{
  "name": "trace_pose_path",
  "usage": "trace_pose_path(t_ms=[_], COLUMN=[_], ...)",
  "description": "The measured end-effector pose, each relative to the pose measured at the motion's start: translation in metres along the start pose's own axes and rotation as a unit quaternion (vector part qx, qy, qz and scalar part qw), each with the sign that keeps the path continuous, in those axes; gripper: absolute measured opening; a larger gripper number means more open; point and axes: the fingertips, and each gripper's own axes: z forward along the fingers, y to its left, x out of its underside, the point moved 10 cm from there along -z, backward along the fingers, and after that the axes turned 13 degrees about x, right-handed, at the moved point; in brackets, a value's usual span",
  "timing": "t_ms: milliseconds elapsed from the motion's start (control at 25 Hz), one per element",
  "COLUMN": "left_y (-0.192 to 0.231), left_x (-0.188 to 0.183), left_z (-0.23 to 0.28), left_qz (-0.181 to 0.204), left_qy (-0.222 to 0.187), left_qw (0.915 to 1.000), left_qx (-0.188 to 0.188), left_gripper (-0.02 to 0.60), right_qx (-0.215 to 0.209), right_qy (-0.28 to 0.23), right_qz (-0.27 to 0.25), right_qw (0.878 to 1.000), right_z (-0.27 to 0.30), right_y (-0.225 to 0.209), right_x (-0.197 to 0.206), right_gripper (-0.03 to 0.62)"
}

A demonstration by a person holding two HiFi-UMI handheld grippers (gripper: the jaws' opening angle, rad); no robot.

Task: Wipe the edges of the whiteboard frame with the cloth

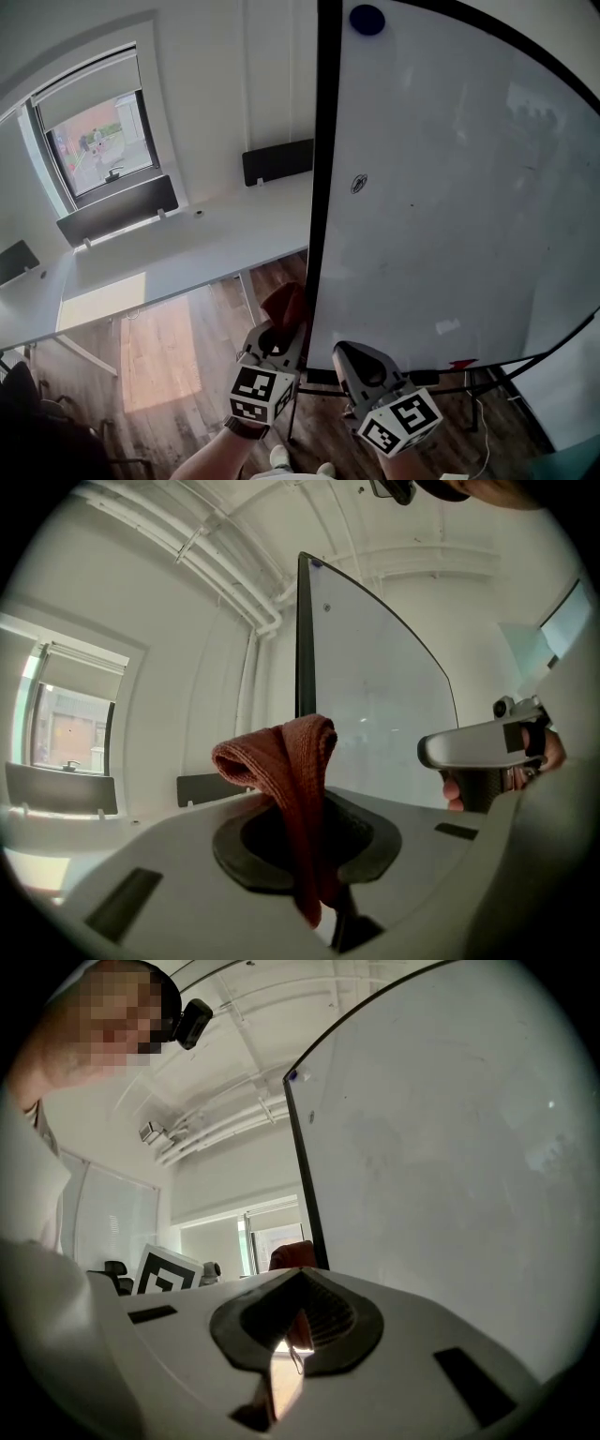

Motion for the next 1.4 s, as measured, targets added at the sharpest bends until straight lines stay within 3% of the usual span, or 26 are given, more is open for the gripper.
trace_pose_path(t_ms=[320,800,1400], left_y=[0.002,-0.001,-0.005], left_x=[-0.022,-0.063,-0.102], left_z=[0.011,0.007,0.007], left_qz=[0.030,0.084,0.087], left_qy=[-0.010,-0.010,-0.016], left_qw=[0.9988,0.9954,0.9949], left_qx=[0.038,0.044,0.047], left_gripper=[0.064,0.064,0.066], right_qx=[0.001,-0.012,-0.048], right_qy=[-0.015,-0.040,-0.050], right_qz=[-0.011,-0.030,-0.063], right_qw=[1.000,0.999,0.996], right_z=[0.005,-0.006,0.014], right_y=[0.004,0.004,0.011], right_x=[-0.012,-0.037,-0.092], right_gripper=[0.005,0.005,0.005])
